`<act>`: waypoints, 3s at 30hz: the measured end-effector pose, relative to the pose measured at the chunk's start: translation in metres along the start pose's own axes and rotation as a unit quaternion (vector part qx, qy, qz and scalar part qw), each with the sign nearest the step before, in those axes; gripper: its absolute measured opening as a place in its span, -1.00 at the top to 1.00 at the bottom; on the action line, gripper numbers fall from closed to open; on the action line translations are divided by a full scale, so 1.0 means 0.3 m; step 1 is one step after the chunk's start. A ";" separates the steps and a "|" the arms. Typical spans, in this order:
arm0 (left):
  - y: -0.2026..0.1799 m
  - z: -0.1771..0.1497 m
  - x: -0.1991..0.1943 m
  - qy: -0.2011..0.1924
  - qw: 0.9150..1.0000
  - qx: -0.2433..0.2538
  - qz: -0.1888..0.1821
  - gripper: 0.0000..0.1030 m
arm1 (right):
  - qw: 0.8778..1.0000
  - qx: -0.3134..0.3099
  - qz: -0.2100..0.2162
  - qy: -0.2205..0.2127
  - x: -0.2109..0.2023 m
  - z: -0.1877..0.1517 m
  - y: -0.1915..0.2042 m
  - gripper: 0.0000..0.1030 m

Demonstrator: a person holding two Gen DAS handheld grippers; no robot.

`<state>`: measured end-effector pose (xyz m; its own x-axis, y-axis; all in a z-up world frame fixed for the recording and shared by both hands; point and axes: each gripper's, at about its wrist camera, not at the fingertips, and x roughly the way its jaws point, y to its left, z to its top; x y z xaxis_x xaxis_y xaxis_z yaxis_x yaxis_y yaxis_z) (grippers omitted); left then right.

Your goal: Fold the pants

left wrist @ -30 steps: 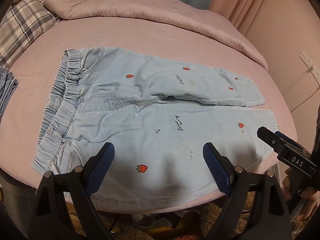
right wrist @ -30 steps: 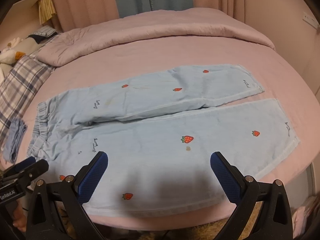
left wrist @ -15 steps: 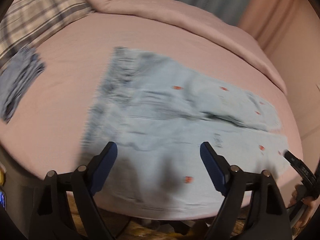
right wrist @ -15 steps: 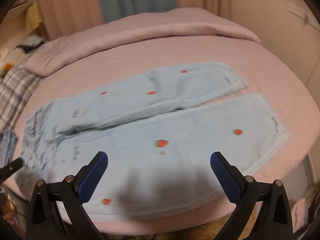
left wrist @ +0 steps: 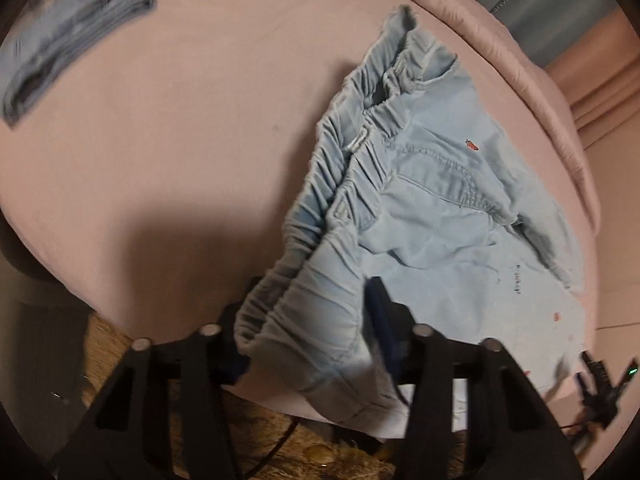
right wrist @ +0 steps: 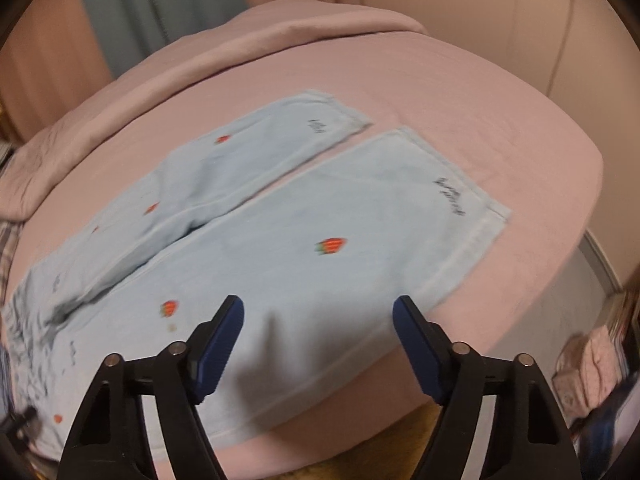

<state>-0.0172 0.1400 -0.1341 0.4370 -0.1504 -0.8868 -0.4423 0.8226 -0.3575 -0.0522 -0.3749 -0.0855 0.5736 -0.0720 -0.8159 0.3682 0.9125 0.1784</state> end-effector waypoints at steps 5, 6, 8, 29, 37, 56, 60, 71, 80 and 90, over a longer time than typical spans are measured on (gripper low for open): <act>0.022 -0.025 -0.003 0.011 0.999 -0.013 -0.039 0.27 | 0.997 0.068 -0.026 0.010 0.037 0.038 -0.179 -0.42; 0.017 -0.028 -0.006 0.012 0.999 -0.014 -0.043 0.32 | 0.996 0.080 -0.033 0.012 0.042 0.046 -0.215 -0.42; 0.028 -0.024 -0.007 0.013 0.998 -0.020 -0.053 0.47 | 0.993 0.107 -0.044 0.017 0.064 0.071 -0.295 -0.42; 0.089 0.027 -0.120 -0.024 0.999 -0.025 -0.015 0.59 | 0.982 0.187 0.034 0.004 0.060 0.028 -0.422 0.94; 0.108 0.027 -0.037 0.005 1.000 -0.031 0.002 0.52 | 0.984 0.175 0.015 0.015 0.069 0.020 -0.420 0.96; -0.119 0.138 -0.241 -0.096 0.995 0.024 -0.011 -0.63 | 0.993 0.100 -0.054 -0.032 -0.031 0.190 -0.236 0.03; -0.277 0.130 -0.135 -0.054 0.995 0.061 -0.063 -0.60 | 0.998 0.027 0.041 -0.034 -0.004 0.306 0.014 -0.13; -0.439 0.038 0.014 -0.004 0.991 0.120 -0.054 -0.52 | 0.992 -0.048 0.098 0.060 0.324 0.462 0.597 -0.13; -0.383 0.030 0.081 0.020 0.994 0.100 -0.027 -0.48 | 0.994 -0.052 0.036 0.094 0.551 0.527 0.767 -0.13; -0.412 0.014 0.054 0.009 0.995 0.097 -0.028 -0.48 | 0.995 -0.011 -0.005 0.097 0.692 0.500 0.746 0.57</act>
<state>0.0478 0.0382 -0.1030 0.4426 -0.2074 -0.8724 -0.2578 0.9024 -0.3453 0.2589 -0.2462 -0.1327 0.4177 -0.0041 -0.9086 0.3558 0.9208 0.1595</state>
